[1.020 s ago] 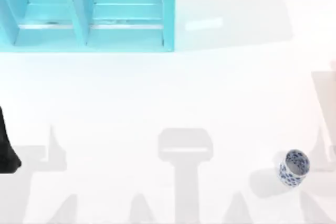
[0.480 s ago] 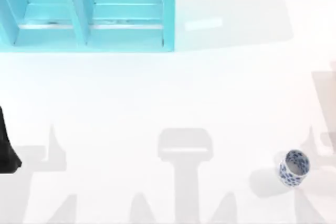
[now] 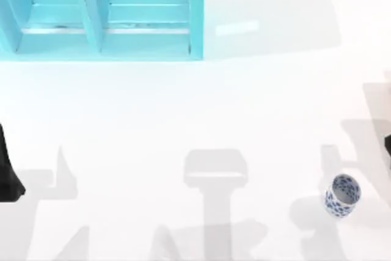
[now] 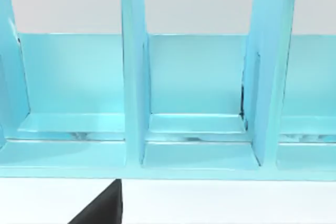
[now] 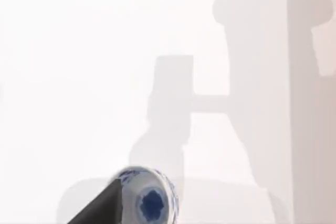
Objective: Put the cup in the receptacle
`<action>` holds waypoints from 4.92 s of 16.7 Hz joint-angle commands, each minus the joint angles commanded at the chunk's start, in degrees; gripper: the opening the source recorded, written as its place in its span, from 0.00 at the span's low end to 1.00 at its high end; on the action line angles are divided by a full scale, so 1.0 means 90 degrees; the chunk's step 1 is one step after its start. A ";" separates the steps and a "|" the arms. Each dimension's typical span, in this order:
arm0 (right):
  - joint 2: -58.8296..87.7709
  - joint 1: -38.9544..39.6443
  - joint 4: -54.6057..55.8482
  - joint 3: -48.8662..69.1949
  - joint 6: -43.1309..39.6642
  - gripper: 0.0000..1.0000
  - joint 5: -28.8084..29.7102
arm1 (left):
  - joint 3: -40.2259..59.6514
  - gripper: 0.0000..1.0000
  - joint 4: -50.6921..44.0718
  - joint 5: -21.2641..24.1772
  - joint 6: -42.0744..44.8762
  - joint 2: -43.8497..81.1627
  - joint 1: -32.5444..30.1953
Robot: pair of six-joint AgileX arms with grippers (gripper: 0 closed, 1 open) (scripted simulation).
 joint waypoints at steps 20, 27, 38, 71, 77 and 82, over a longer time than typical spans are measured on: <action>0.4168 0.1011 -0.3163 0.3127 0.1059 1.00 0.0008 | 0.0000 1.00 0.0000 0.0000 0.0000 0.0000 0.0000; 0.4728 0.1046 -0.1210 0.1796 0.1090 1.00 0.0009 | 0.0000 1.00 0.0000 0.0000 0.0000 0.0000 0.0000; 0.4918 0.1063 -0.0658 0.1377 0.1110 0.70 0.0009 | 0.0000 1.00 0.0000 0.0000 0.0000 0.0000 0.0000; 0.5861 -0.2765 -0.3324 0.5473 -0.3058 0.00 0.0001 | 0.0000 1.00 0.0000 0.0000 0.0000 0.0000 0.0000; 0.6021 -0.4287 -0.4599 0.6431 -0.4226 0.00 0.0015 | 0.0000 1.00 0.0000 0.0000 0.0000 0.0000 0.0000; 0.6007 -0.4280 -0.4582 0.6411 -0.4233 0.00 0.0019 | 0.0000 1.00 0.0000 0.0000 0.0000 0.0000 0.0000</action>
